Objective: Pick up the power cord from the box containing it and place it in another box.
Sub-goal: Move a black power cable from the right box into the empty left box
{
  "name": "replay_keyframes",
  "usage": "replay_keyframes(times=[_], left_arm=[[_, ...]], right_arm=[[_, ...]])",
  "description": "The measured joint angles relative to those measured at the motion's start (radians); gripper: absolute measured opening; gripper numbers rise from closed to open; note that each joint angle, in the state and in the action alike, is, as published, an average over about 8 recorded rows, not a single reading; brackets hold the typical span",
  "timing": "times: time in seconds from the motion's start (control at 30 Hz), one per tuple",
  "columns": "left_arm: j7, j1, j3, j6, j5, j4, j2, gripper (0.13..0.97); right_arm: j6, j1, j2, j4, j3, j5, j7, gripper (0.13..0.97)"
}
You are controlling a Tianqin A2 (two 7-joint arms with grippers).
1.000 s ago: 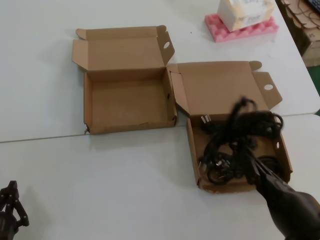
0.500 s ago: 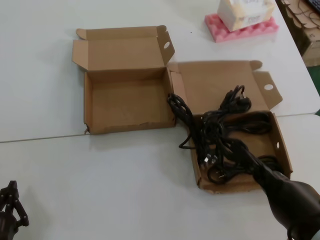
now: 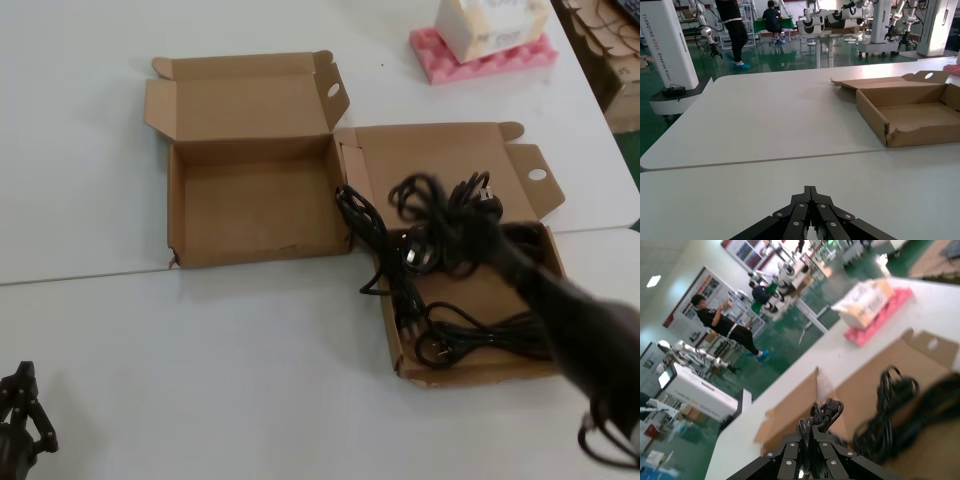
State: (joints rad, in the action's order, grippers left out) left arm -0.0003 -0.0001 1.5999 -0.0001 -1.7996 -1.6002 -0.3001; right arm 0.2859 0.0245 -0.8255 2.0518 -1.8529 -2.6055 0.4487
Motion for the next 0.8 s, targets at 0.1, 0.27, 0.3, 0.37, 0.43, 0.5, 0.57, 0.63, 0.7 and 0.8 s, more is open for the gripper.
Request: replay_keyframes(times=[0.1,0.27,0.3,0.37,0.43,0.5,0.57,0.63,0.7,0.8], left_arm=[[0.000,0.000,0.000,0.000,0.000,0.000,0.000,0.163],[0.000,0.000,0.000,0.000,0.000,0.000,0.000,0.163],[0.000,0.000,0.000,0.000,0.000,0.000,0.000,0.163],[0.000,0.000,0.000,0.000,0.000,0.000,0.000,0.163],[0.000,0.000,0.000,0.000,0.000,0.000,0.000,0.163],[0.000,0.000,0.000,0.000,0.000,0.000,0.000,0.163],[0.000,0.000,0.000,0.000,0.000,0.000,0.000,0.163],[0.000,0.000,0.000,0.000,0.000,0.000,0.000,0.163],[0.000,0.000,0.000,0.000,0.000,0.000,0.000,0.163],[0.000,0.000,0.000,0.000,0.000,0.000,0.000,0.163]], right_arm=[[-0.002,0.059,0.010,-0.022,-0.015,0.011,0.000,0.177],[-0.045,0.180,0.076,-0.104,-0.068,0.066,0.000,0.177],[-0.054,0.209,0.099,-0.127,-0.083,0.084,0.000,0.177],[-0.067,0.272,0.155,-0.181,-0.116,0.130,0.000,0.177],[-0.074,0.336,0.220,-0.242,-0.147,0.184,0.000,0.177],[-0.080,0.398,0.290,-0.311,-0.174,0.242,0.000,0.177],[-0.087,0.463,0.361,-0.393,-0.202,0.298,0.000,0.177],[-0.094,0.525,0.423,-0.480,-0.234,0.335,0.000,0.177],[-0.099,0.588,0.481,-0.572,-0.271,0.361,0.000,0.177],[-0.106,0.674,0.558,-0.709,-0.321,0.391,0.000,0.177]])
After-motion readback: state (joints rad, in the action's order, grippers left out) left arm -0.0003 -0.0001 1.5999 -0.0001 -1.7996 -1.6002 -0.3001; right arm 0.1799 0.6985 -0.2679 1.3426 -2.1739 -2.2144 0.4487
